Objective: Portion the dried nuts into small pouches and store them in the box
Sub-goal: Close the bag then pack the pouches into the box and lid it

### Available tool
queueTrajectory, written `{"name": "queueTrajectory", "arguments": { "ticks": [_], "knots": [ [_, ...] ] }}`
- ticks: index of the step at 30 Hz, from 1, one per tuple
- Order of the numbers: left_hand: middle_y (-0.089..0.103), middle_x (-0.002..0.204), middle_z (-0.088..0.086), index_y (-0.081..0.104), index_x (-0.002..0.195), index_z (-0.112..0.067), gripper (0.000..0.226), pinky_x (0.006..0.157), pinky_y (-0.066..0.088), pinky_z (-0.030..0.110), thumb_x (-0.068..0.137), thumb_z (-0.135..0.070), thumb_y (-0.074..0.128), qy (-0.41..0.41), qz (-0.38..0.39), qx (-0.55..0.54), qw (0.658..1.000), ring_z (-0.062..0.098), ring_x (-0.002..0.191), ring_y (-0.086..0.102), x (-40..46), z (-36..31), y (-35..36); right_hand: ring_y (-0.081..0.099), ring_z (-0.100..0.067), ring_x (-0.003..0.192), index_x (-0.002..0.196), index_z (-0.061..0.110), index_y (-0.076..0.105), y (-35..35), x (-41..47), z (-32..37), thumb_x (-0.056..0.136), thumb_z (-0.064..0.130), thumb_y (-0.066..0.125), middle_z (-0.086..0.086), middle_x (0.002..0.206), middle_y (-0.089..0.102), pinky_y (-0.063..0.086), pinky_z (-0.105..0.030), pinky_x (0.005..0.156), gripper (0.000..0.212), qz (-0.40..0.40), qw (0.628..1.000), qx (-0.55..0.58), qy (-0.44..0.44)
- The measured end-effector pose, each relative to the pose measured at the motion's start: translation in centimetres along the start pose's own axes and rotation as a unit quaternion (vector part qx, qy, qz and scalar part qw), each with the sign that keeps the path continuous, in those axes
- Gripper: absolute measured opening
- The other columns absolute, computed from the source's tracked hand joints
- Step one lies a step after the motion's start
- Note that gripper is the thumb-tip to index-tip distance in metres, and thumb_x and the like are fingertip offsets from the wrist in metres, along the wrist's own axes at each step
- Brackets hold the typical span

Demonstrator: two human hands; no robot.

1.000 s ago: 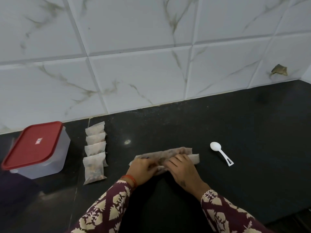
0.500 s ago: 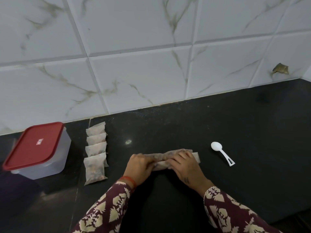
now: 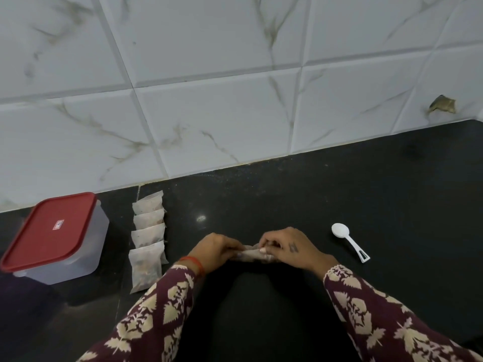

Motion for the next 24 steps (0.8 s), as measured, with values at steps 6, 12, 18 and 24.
{"name": "queueTrajectory", "arguments": {
  "ticks": [6, 12, 18, 24],
  "knots": [
    [0.064, 0.109, -0.002, 0.063, 0.106, -0.024, 0.014, 0.085, 0.039, 0.016, 0.094, -0.025, 0.056, -0.104, 0.059, -0.099, 0.988, 0.008, 0.100, 0.056, 2.7, 1.6, -1.0, 0.056, -0.015, 0.079, 0.083, 0.023, 0.068, -0.2, 0.6, -0.5, 0.086, 0.032, 0.052, 0.007, 0.089, 0.064, 0.045, -0.028, 0.067, 0.018, -0.237, 0.947, -0.190, -0.106],
    [0.056, 0.106, -0.004, 0.067, 0.099, -0.023, 0.012, 0.086, 0.040, 0.022, 0.087, -0.022, 0.065, -0.111, -0.120, -0.106, 0.981, 0.013, 0.101, 0.054, 2.9, 2.3, 0.2, 0.051, -0.016, 0.115, 0.132, 0.030, 0.050, 2.3, -1.0, -3.3, 0.090, 0.053, 0.045, 0.006, 0.123, 0.059, 0.034, -0.045, 0.105, 0.049, -0.122, 0.961, -0.230, -0.093],
    [0.062, 0.121, -0.008, 0.053, 0.126, -0.033, 0.053, 0.096, 0.037, 0.043, 0.082, -0.060, 0.045, -0.019, -0.186, 0.164, 0.969, 0.023, 0.116, 0.054, -1.1, 1.9, 2.2, 0.056, -0.018, 0.112, 0.139, 0.037, 0.037, 1.8, -0.6, -3.0, 0.085, 0.048, 0.044, 0.007, 0.128, 0.057, 0.045, -0.041, 0.094, 0.055, -0.052, 0.964, -0.246, -0.083],
    [0.033, 0.149, 0.004, 0.031, 0.144, -0.037, 0.060, 0.103, 0.040, 0.048, 0.089, -0.041, 0.053, -0.038, -0.088, 0.155, 0.983, 0.029, 0.134, 0.034, -0.9, 2.5, 1.9, 0.058, -0.018, 0.098, 0.139, 0.037, 0.038, 1.4, -0.2, -3.2, 0.085, 0.039, 0.058, 0.005, 0.124, 0.059, 0.049, -0.033, 0.075, 0.057, -0.019, 0.970, -0.228, -0.083]
  ]
}}
Point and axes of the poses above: each hand's wrist, its own x-axis towards the middle knuckle, its own y-axis out of the palm, z = x × y, the point moved 3 cm from there along x, towards the middle knuckle
